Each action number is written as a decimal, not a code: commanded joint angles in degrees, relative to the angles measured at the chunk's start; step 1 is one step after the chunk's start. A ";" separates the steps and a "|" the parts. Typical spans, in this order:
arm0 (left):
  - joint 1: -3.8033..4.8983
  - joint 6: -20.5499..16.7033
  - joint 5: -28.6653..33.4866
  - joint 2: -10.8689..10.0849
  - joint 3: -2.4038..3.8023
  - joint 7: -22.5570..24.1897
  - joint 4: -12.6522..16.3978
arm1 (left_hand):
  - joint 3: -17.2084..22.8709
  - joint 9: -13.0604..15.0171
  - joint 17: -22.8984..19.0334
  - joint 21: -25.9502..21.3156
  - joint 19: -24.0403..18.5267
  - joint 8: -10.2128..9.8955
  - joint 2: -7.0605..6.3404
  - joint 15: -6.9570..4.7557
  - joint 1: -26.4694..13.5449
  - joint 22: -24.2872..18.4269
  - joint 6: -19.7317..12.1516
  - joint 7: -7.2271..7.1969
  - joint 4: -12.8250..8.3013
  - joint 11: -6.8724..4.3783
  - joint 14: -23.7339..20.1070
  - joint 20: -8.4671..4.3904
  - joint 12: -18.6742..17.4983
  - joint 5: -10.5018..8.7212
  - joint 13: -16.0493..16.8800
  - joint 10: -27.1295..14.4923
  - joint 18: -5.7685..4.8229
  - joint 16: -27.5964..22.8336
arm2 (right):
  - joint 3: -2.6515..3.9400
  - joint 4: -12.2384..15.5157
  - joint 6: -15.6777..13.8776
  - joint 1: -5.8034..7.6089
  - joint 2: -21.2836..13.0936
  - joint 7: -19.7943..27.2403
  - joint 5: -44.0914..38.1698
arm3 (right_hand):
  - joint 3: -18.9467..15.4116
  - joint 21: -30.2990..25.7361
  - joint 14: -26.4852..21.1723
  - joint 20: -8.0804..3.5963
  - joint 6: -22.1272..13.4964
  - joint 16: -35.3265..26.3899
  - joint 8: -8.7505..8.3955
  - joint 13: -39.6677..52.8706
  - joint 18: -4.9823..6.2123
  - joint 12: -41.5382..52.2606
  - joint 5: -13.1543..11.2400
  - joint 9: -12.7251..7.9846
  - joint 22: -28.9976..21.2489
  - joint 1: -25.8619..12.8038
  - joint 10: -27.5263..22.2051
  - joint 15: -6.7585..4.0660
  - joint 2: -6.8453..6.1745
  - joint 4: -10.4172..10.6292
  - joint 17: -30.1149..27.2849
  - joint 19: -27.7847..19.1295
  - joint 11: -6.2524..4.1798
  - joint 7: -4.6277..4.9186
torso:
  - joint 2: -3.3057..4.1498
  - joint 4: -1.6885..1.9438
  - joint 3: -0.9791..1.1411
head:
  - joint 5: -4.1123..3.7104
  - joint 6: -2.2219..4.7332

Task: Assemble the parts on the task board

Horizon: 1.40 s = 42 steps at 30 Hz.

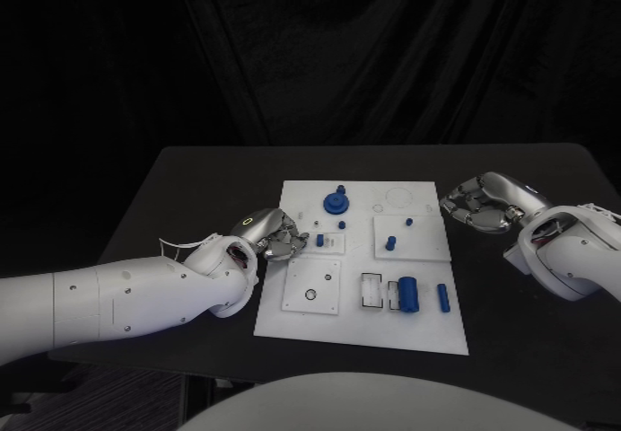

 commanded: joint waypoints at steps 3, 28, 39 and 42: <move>0.04 -1.46 -0.38 0.48 0.03 0.49 -0.21 | 3.49 2.30 15.10 0.09 2.18 -0.13 0.08 -0.36 -0.60 12.73 1.23 -1.36 -2.90 -0.42 5.95 -0.42 0.15 -0.21 15.06 5.93 0.08 0.15 | 0.03 -0.02 -0.39 -0.15 0.02 -0.55 -0.31 | 0.15 -0.30 0.02 0.17 -0.08 -0.29 0.07 4.39 0.47 -0.29 0.24 0.06 6.75 0.31 -0.43 -0.32 -0.34 -0.08 1.76 -0.14 0.07 0.18 | 0.08 0.09 -0.06 | -0.18 -0.01; 0.02 -3.28 -0.38 1.38 0.02 3.01 -2.64 | 4.27 1.94 15.10 -0.04 2.12 -1.60 0.25 -0.39 -0.56 12.69 0.17 -1.33 -3.04 -0.43 5.95 -0.46 0.15 0.06 15.06 5.93 0.11 0.15 | 0.03 0.02 -0.41 -0.28 -0.04 -0.46 -0.31 | 0.16 -0.27 0.02 0.17 -0.07 -0.30 0.08 4.36 0.46 -0.31 0.25 0.06 6.76 0.35 -0.46 -0.32 -0.38 -0.15 1.75 -0.12 0.07 0.18 | -0.01 0.04 -0.11 | -0.13 -0.01; 0.01 -2.65 -0.38 1.26 0.02 2.96 -2.29 | 4.35 1.93 15.10 -0.13 2.07 -1.64 0.24 -0.39 -0.57 12.65 0.10 -1.32 -3.06 -0.42 5.95 -0.46 0.15 0.06 15.06 5.93 0.14 0.15 | 0.03 -0.01 -0.30 -0.35 0.04 -0.49 -0.31 | 0.16 -0.27 0.02 0.17 -0.07 -0.30 0.08 4.36 0.46 -0.31 0.25 0.06 6.76 0.35 -0.46 -0.32 -0.38 -0.15 1.75 -0.12 0.07 0.18 | 0.00 0.07 -0.11 | -0.05 -0.01; 0.01 -2.46 -0.38 1.26 0.02 2.95 -2.24 | 4.35 1.93 15.10 -0.13 2.07 -1.64 0.24 -0.39 -0.57 12.65 0.10 -1.32 -3.06 -0.42 5.95 -0.46 0.15 0.06 15.06 5.93 0.14 0.15 | 0.03 0.00 -0.31 -0.36 0.01 -0.49 -0.31 | 0.16 -0.27 0.02 0.17 -0.07 -0.30 0.08 4.36 0.46 -0.31 0.25 0.06 6.76 0.35 -0.46 -0.32 -0.38 -0.15 1.75 -0.12 0.07 0.18 | 0.00 0.06 -0.09 | -0.05 -0.01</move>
